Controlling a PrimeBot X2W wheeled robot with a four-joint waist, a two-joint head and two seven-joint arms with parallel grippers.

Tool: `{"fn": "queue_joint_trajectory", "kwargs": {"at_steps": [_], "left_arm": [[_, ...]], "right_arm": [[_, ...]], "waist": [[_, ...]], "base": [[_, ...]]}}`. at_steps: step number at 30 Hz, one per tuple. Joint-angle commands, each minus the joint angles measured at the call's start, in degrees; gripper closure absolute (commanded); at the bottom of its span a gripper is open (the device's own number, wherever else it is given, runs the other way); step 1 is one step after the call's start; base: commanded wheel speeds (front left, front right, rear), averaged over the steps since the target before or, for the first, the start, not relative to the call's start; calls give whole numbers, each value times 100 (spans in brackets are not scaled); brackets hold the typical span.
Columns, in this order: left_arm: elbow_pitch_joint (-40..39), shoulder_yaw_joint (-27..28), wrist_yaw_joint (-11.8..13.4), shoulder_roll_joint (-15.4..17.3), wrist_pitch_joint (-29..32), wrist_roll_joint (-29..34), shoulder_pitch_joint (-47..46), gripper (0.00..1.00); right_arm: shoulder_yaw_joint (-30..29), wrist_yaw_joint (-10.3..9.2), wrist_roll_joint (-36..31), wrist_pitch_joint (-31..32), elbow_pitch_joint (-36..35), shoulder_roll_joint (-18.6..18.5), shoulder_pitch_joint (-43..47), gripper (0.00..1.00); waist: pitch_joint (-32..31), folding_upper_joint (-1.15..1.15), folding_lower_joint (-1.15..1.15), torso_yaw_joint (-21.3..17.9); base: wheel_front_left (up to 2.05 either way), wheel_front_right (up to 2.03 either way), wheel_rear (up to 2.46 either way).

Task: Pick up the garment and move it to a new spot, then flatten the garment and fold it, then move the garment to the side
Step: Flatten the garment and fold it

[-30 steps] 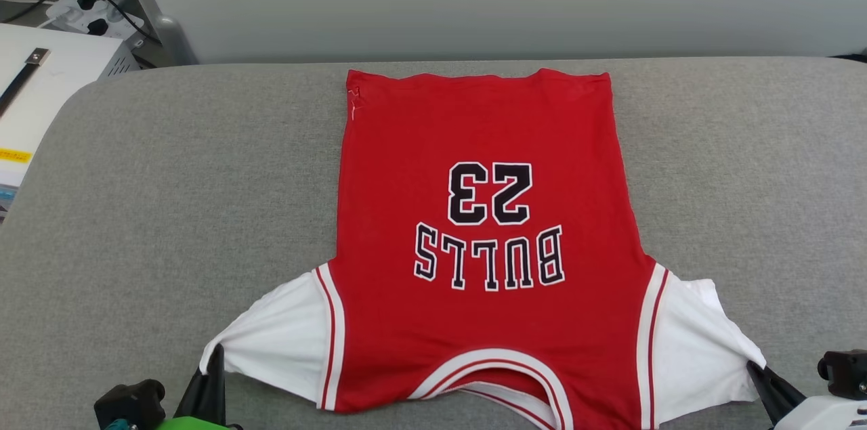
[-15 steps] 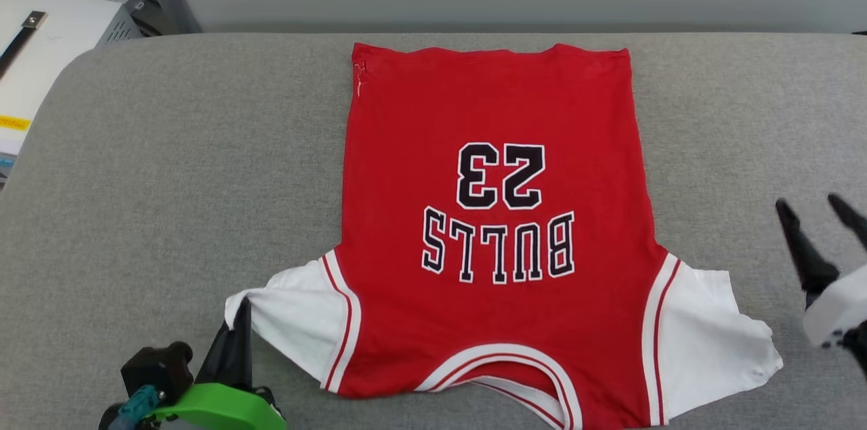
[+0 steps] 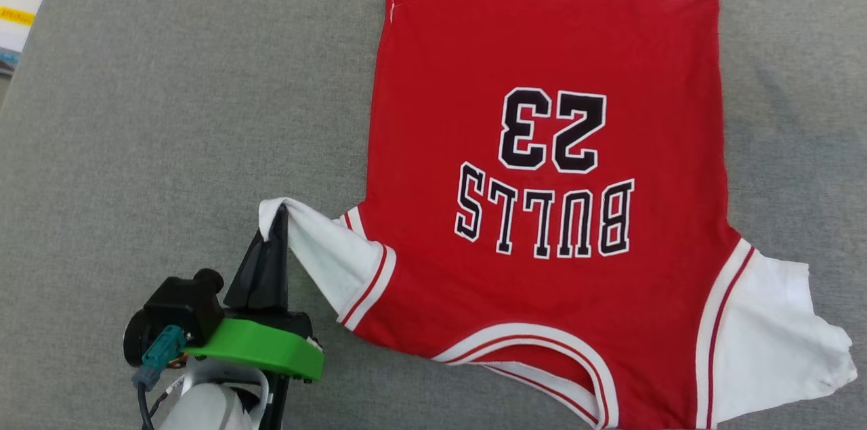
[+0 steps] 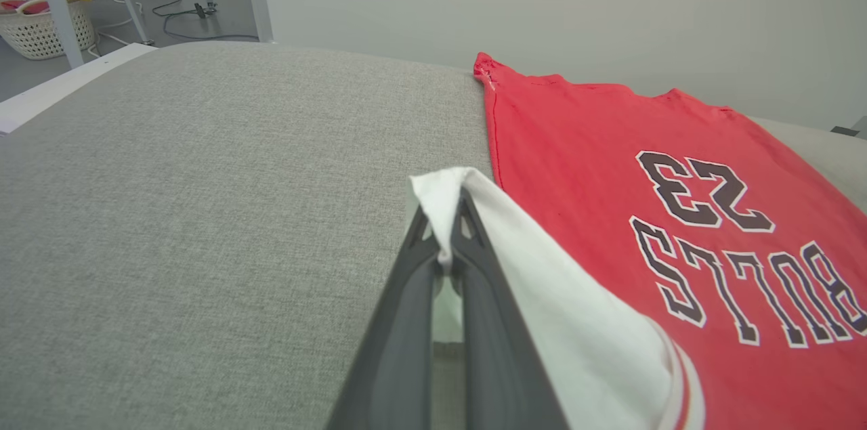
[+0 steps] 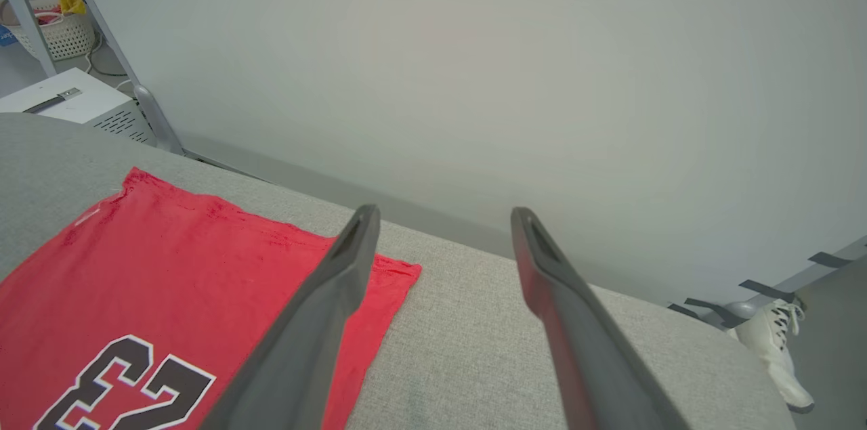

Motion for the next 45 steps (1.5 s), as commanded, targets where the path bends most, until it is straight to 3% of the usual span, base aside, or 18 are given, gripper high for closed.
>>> {"fn": "queue_joint_trajectory", "kwargs": {"at_steps": [1, 8, 15, 23, 24, 25, 34, 38, 45], "left_arm": [[-72, -38, -102, -86, -30, 129, -267, 100], [-252, -70, -278, -330, -39, 360, -673, 100], [-389, -6, -423, -536, -40, 556, -837, 100], [-352, 155, -581, -762, -41, 733, -854, 100], [-335, 179, -605, -788, -41, 751, -853, 100], [-321, 200, -625, -808, -41, 765, -852, 100], [-10, 511, -792, -938, -41, 904, -596, 100], [115, 629, -810, -921, -41, 935, -395, 100], [255, 859, -777, -844, -41, 916, 33, 100]], "right_arm": [[391, -5, 301, 1122, 689, -72, -839, 0], [978, -5, 374, 2940, 2020, -156, -2306, 0], [1077, -5, 98, 3012, 2603, -101, -2619, 0], [1309, -5, 138, 2957, 3052, -6, -2238, 0], [1331, -5, 154, 2938, 3075, -25, -2205, 89], [1350, -5, 171, 2921, 3086, -43, -2184, 100], [1617, -5, 605, 1846, 2722, -213, -2212, 100], [2041, -5, 957, 1421, 2253, -565, -1935, 100], [2570, -5, 1769, 695, 976, -1498, -755, 100]], "waist": [[704, 0, 0, 485], [1372, 0, 0, 795], [1756, 0, 0, 972], [1884, 0, 0, 1002], [1868, 0, 0, 1000], [1848, 0, 0, 996], [1123, 0, 0, 749], [733, 0, 0, 613], [140, 0, 0, 305]], "base": [[0, 0, 0], [0, 0, 0], [0, 0, 0], [0, 0, 0], [0, 0, 0], [0, 0, 0], [0, 0, 0], [0, 0, 0], [0, 0, 0]]}}
